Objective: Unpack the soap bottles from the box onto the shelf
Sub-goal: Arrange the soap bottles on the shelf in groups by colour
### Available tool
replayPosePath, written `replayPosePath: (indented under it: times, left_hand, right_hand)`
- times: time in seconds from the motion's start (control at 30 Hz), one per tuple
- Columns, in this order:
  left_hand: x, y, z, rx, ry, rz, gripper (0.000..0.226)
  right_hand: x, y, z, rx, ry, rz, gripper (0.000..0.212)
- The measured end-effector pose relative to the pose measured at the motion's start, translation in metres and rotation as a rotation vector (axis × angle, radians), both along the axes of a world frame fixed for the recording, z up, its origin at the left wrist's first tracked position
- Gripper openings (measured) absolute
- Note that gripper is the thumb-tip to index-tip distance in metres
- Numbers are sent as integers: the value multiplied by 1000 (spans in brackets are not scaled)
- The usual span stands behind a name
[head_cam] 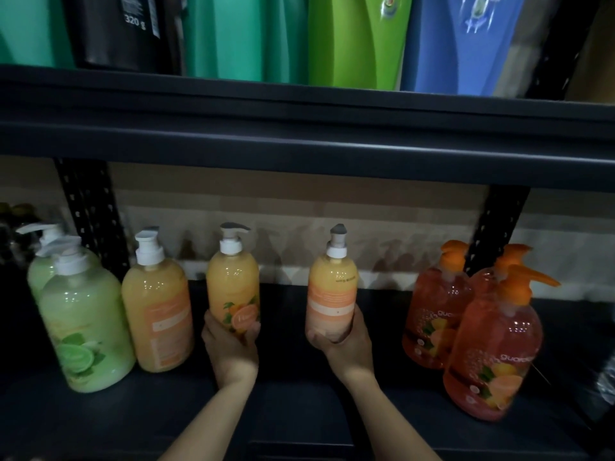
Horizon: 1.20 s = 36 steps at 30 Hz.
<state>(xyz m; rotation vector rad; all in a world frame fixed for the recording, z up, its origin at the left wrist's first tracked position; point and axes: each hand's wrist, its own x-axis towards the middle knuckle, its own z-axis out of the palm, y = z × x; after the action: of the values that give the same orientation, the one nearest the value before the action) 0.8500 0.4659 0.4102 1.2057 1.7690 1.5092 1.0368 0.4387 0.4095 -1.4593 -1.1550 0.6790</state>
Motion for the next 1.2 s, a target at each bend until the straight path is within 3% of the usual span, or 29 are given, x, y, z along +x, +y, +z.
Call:
replayPosePath:
  times: [0.27, 0.63, 0.73, 0.9, 1.03, 1.2]
  left_hand:
    - [18, 0, 1, 38, 40, -234, 80]
    - [35, 4, -8, 86, 31, -377, 65]
    - [33, 3, -9, 89, 49, -388, 72]
    - [32, 3, -10, 94, 42, -397, 82]
    - [32, 3, -13, 91, 60, -397, 81]
    - [32, 3, -14, 92, 93, -396, 78]
  right_hand:
    - [-1, 1, -2, 7, -5, -15, 98]
    - [-3, 2, -2, 45, 8, 18, 93]
    - [0, 3, -4, 25, 34, 71, 100]
    - [20, -4, 1, -43, 108, 198, 91]
    - [19, -5, 1, -59, 125, 113, 103]
    - [2, -9, 8, -36, -22, -13, 115]
